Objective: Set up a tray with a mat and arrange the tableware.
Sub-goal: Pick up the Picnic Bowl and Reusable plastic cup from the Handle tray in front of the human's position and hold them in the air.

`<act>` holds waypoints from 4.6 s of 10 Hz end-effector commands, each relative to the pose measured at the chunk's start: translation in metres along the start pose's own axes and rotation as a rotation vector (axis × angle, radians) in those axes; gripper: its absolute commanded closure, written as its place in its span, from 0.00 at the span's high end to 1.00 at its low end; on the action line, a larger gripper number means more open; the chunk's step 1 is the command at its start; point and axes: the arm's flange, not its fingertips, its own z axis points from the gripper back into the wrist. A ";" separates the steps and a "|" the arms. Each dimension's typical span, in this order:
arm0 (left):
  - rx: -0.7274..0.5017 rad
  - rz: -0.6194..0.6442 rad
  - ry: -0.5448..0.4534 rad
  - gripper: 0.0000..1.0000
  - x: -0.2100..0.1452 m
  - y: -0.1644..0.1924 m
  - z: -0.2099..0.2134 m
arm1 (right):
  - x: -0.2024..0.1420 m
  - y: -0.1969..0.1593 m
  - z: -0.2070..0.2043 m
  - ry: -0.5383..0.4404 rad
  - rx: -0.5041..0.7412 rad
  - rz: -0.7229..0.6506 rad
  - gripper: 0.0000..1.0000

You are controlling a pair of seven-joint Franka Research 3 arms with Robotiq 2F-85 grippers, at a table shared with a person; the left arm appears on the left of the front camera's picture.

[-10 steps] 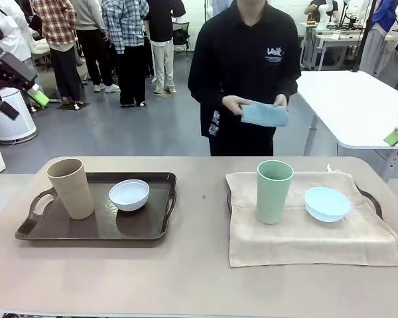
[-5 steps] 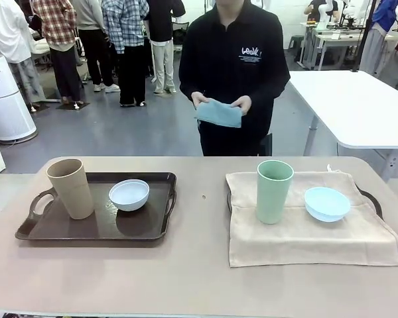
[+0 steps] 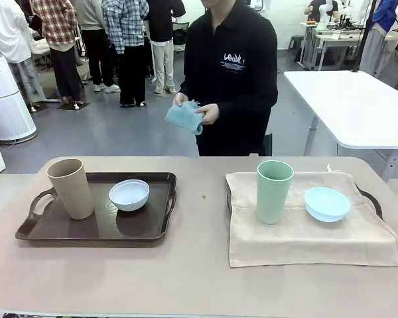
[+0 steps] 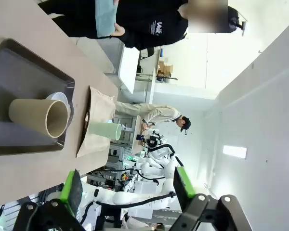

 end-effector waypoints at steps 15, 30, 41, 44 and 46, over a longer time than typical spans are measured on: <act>0.047 0.300 -0.027 1.00 0.020 0.100 0.036 | -0.015 -0.004 0.028 -0.061 -0.001 -0.010 0.84; 0.047 0.300 -0.027 1.00 0.020 0.100 0.036 | -0.015 -0.004 0.028 -0.061 -0.001 -0.010 0.84; 0.110 0.189 -0.003 1.00 0.018 0.086 0.043 | -0.016 0.016 0.018 -0.051 -0.093 0.080 0.84; 0.554 -0.326 0.062 1.00 -0.027 -0.011 0.047 | -0.019 0.121 -0.073 0.093 -0.486 0.440 0.84; 0.756 -0.613 0.263 1.00 -0.057 -0.065 0.030 | -0.016 0.166 -0.171 0.285 -0.652 0.665 0.84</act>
